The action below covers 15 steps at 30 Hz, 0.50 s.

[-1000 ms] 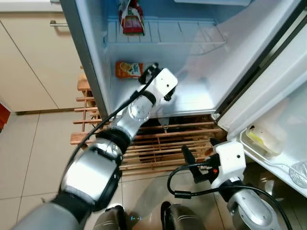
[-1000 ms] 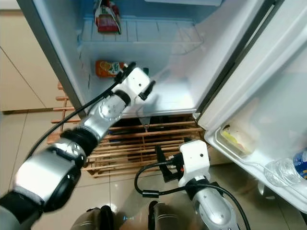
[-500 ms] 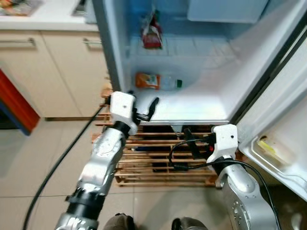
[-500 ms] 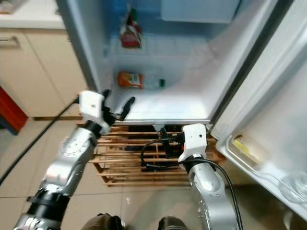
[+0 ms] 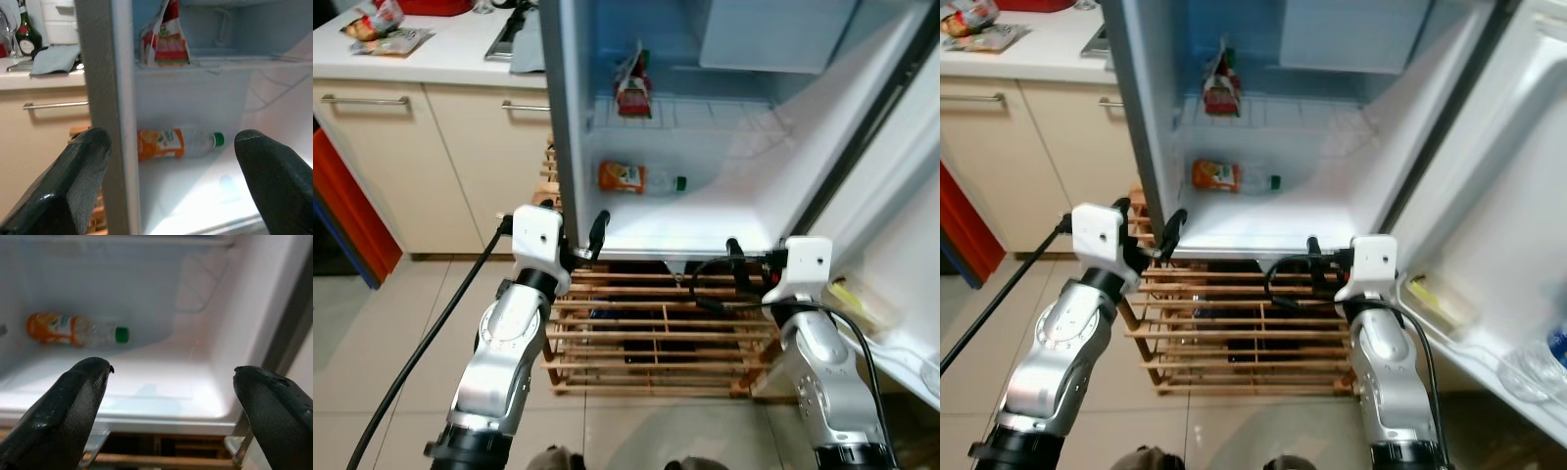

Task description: Restocking fridge

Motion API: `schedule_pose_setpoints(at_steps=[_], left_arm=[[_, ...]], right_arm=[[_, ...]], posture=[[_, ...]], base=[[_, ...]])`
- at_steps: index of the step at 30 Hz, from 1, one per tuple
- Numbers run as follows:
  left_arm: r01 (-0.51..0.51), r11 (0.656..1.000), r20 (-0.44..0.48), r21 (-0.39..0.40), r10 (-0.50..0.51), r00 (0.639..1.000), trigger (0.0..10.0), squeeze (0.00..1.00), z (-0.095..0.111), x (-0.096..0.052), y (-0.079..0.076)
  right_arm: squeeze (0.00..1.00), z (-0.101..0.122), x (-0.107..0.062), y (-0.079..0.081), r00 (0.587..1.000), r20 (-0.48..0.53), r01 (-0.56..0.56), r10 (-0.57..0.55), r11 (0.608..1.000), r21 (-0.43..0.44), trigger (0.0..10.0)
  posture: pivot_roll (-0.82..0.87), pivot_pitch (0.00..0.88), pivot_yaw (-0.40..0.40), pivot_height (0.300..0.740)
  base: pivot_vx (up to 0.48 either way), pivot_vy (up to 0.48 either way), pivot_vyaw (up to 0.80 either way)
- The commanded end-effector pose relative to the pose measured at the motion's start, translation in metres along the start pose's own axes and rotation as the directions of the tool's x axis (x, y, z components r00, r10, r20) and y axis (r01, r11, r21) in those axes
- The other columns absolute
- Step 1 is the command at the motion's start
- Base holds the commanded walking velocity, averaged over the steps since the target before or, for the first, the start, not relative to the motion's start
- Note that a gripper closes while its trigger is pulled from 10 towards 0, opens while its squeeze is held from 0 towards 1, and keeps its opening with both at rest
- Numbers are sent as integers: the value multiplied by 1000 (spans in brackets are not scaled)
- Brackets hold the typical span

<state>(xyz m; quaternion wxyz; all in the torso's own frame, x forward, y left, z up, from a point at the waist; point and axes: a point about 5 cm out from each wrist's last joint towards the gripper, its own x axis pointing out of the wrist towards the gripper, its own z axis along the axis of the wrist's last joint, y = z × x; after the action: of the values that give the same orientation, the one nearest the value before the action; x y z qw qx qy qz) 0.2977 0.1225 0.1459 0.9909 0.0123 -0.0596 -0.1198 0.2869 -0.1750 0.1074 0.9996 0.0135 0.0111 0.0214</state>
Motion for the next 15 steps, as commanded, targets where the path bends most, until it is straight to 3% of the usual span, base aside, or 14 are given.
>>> schedule_pose_setpoints(at_steps=[1,10,15], left_arm=[[-8,1000,-11,-5,8,1000,10000,0,-3,3,1],[-8,1000,-33,-19,7,999,10000,0,-4,10,-1],[-10,1000,-26,-18,10,1000,10000,0,-3,10,0]], right_arm=[[125,0,3,-5,1000,3,26,-26,1000,5,10000],[122,-7,3,-7,1000,-2,27,-27,1000,13,10000],[122,-11,3,1,1000,-14,-13,14,1000,23,10000]], posture=[[-82,0,15,740],[-89,0,16,740],[-77,0,17,740]], base=[[-304,0,0],[-306,0,0],[-302,0,0]])
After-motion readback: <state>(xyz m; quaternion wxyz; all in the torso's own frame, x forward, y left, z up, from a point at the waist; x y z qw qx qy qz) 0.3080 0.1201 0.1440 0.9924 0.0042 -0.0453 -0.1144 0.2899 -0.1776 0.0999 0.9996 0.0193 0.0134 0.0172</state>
